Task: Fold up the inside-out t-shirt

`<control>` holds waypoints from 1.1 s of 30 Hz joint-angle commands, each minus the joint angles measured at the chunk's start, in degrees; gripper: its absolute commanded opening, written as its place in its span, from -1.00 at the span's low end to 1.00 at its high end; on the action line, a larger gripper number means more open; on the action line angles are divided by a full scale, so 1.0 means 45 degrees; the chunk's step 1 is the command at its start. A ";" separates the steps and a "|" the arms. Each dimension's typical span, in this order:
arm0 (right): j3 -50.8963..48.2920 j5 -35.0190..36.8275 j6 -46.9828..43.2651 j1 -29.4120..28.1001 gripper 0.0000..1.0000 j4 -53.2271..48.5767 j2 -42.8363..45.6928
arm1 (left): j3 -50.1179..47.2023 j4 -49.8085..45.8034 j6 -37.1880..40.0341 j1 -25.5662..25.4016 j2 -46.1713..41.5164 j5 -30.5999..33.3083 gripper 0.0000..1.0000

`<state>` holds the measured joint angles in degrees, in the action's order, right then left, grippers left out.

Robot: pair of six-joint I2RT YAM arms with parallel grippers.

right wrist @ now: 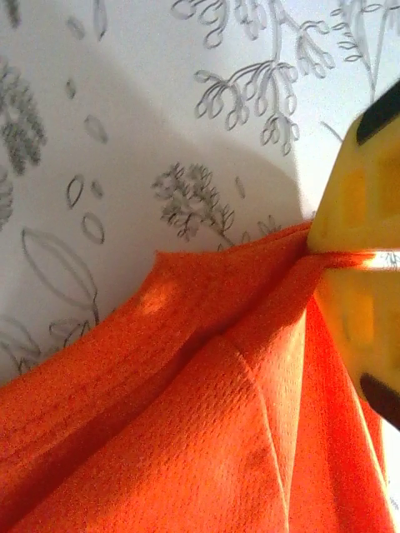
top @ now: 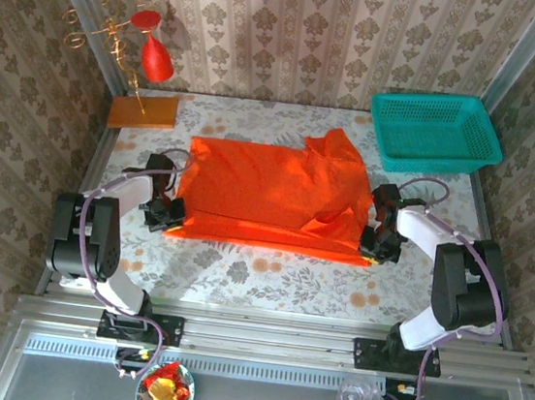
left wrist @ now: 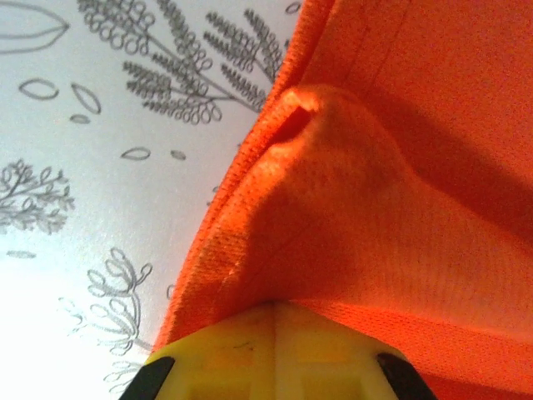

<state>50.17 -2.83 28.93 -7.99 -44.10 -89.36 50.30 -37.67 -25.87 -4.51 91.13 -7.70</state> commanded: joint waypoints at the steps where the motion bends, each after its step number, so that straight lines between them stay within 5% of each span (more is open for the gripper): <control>1: 0.0676 0.0663 0.0163 -0.0178 -0.46 -0.1158 0.0953 | 0.0130 -0.0810 -0.0059 -0.0185 -0.0743 0.0092 -0.91; 5: 0.1723 0.0766 0.0452 -0.1098 -0.26 -0.1798 0.1516 | 0.0464 -0.1118 0.0034 -0.0416 -0.1414 -0.0158 -0.87; 15: 0.2930 -0.0952 0.1846 -0.4137 -0.40 0.0364 -0.0711 | 0.0474 -0.1044 0.0066 -0.0869 -0.1446 -0.0689 -0.86; 27: 0.5587 -0.1136 0.2033 -0.4265 -0.52 0.3620 -0.4247 | 0.0486 -0.1065 0.0143 -0.0911 -0.1718 -0.0710 -0.87; 33: 0.6106 -0.1662 0.1788 -0.3726 -0.51 0.3125 -0.4573 | 0.0574 -0.0854 0.0184 -0.0911 -0.1506 -0.0766 -0.87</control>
<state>77.06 -8.67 37.71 -26.00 -29.08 -109.80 52.05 -40.91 -25.82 -8.27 84.58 -10.57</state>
